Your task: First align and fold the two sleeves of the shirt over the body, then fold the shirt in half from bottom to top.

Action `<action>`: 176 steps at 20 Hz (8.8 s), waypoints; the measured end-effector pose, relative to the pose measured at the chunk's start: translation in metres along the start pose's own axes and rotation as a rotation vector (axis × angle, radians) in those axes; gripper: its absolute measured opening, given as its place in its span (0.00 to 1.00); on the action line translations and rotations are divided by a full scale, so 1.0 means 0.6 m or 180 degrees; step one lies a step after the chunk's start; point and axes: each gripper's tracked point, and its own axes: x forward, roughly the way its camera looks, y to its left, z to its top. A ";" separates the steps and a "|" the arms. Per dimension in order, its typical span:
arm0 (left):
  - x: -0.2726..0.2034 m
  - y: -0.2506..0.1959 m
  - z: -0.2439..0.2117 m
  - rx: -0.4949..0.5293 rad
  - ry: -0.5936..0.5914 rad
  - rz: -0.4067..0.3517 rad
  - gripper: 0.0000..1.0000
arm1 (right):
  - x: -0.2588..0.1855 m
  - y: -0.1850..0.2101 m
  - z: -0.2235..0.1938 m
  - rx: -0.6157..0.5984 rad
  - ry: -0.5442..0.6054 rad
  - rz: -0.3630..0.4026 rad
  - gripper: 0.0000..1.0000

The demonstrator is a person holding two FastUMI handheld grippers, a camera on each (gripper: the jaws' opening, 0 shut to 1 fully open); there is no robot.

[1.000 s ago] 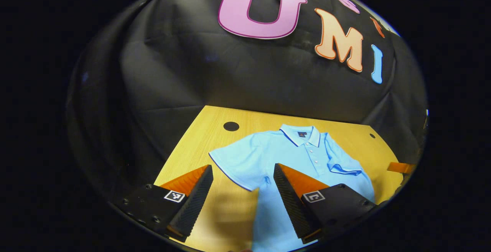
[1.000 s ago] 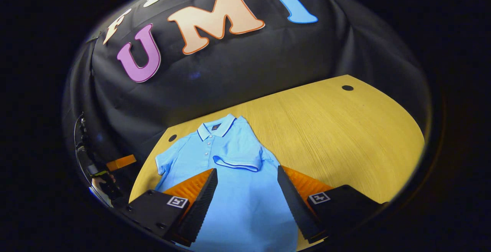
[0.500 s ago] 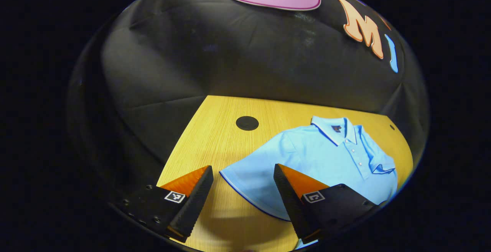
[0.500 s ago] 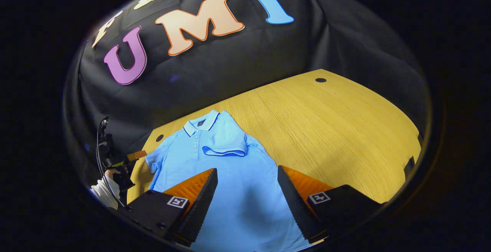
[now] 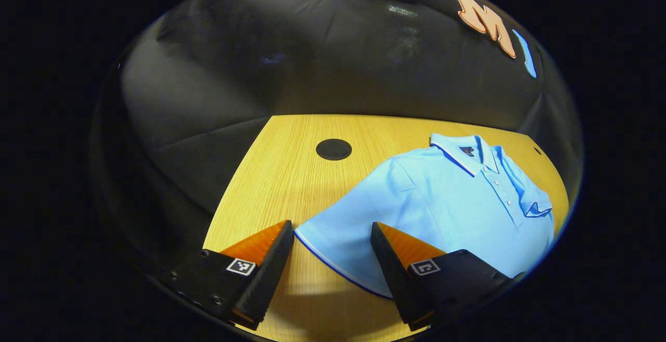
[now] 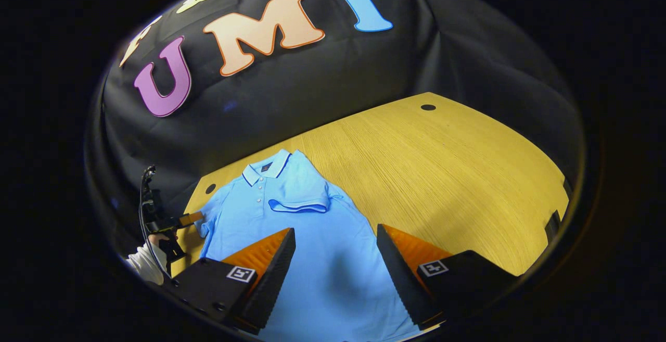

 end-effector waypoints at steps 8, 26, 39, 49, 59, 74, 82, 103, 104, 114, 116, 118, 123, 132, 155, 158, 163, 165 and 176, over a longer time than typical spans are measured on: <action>0.004 -0.029 0.002 -0.0023 0.0000 -0.0172 0.36 | 0.003 0.007 -0.020 -0.0098 0.0048 -0.0011 0.98; -0.052 -0.230 0.099 0.0173 -0.0345 -0.0659 0.00 | -0.022 -0.010 -0.009 -0.0056 -0.0048 -0.0133 0.98; -0.047 -0.403 0.064 0.0428 -0.0275 -0.1028 0.97 | -0.057 -0.035 -0.040 -0.0048 -0.0053 -0.0213 0.98; -0.235 -0.341 -0.021 0.0178 -0.0301 -0.0717 0.96 | -0.117 -0.056 -0.103 -0.0567 0.0067 0.0087 0.98; -0.466 -0.246 -0.282 -0.0087 -0.0005 -0.0053 0.95 | -0.188 -0.091 -0.231 -0.0999 0.0305 0.0468 0.98; -0.540 -0.226 -0.428 -0.0198 0.0139 0.0282 0.97 | -0.189 -0.142 -0.315 -0.1312 0.0361 0.0415 0.93; -0.535 -0.269 -0.423 -0.0301 0.0027 0.0209 0.64 | -0.199 -0.120 -0.331 -0.1275 0.0283 0.0523 0.79; -0.536 -0.300 -0.412 -0.0429 -0.0041 0.0190 0.00 | -0.213 -0.084 -0.343 -0.1205 0.0440 0.0949 0.03; -0.539 -0.301 -0.402 -0.0466 -0.0070 0.0184 0.00 | -0.215 -0.084 -0.334 -0.1179 0.0404 0.0955 0.03; -0.548 -0.321 -0.228 -0.0489 -0.0529 -0.0038 0.00 | -0.208 -0.037 -0.176 -0.1001 -0.0063 0.0918 0.03; -0.543 -0.318 -0.182 -0.0484 -0.0654 -0.0056 0.00 | -0.195 -0.028 -0.136 -0.0972 -0.0179 0.0883 0.03; -0.533 -0.314 -0.146 -0.0515 -0.0727 -0.0084 0.00 | -0.182 -0.019 -0.104 -0.0946 -0.0246 0.0854 0.03; -0.468 -0.291 -0.066 -0.0593 -0.0755 -0.0142 0.00 | -0.127 0.016 -0.035 -0.0919 -0.0311 0.0763 0.03; -0.292 -0.244 0.093 -0.0576 -0.0779 -0.0328 0.00 | 0.050 0.106 0.101 -0.0949 -0.0474 0.0508 0.03; 0.055 -0.189 0.146 -0.0154 -0.0304 -0.0032 0.98 | 0.409 0.131 0.165 -0.0497 -0.0098 0.0123 0.71; 0.017 -0.191 0.142 -0.0217 -0.0274 -0.0102 0.96 | 0.367 0.124 0.172 -0.0551 -0.0150 0.0125 0.98; -0.093 -0.214 0.147 -0.0340 -0.0343 -0.0315 0.96 | 0.256 0.122 0.159 -0.0573 -0.0184 0.0217 0.94; -0.142 -0.230 0.134 -0.0402 -0.0309 -0.0384 0.96 | 0.210 0.116 0.148 -0.0632 -0.0203 0.0246 0.98; -0.362 -0.309 0.011 -0.0677 -0.0080 -0.0309 0.96 | -0.001 0.073 0.085 -0.0504 -0.0125 0.0669 0.94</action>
